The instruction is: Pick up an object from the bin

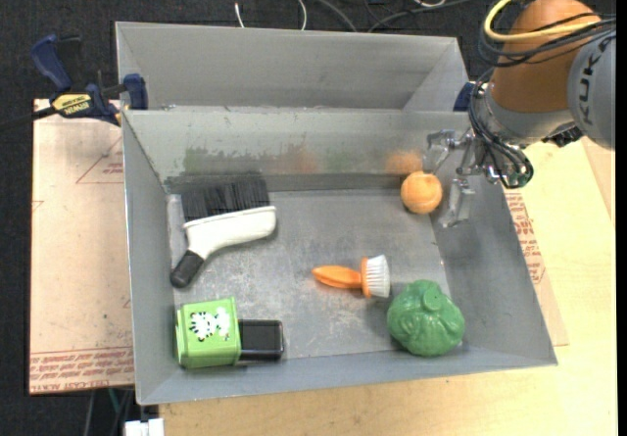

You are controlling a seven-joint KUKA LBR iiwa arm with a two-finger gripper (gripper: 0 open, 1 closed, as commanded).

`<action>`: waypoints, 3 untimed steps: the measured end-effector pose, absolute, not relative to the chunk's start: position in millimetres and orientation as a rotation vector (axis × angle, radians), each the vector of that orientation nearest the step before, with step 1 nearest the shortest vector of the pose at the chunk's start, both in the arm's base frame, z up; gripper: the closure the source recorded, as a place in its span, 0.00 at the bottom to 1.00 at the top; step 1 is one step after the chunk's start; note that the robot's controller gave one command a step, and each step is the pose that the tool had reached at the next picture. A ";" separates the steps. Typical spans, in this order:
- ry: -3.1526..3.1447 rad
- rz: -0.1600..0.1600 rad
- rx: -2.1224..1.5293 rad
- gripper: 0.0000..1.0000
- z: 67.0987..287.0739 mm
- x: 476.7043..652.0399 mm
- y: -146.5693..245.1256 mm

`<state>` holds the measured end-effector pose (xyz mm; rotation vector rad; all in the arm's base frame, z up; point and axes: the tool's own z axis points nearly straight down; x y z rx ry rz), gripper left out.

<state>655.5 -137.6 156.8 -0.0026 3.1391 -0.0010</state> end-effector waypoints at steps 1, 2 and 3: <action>3.138 -0.001 -0.001 0.00 156.5 655.4 -137.4; 3.140 0.002 0.021 0.00 99.1 636.3 -93.6; 3.126 -0.002 0.057 0.00 76.3 647.3 -100.0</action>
Offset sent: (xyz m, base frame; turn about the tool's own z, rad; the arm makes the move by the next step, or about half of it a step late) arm -0.0190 0.0414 -0.0555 0.0179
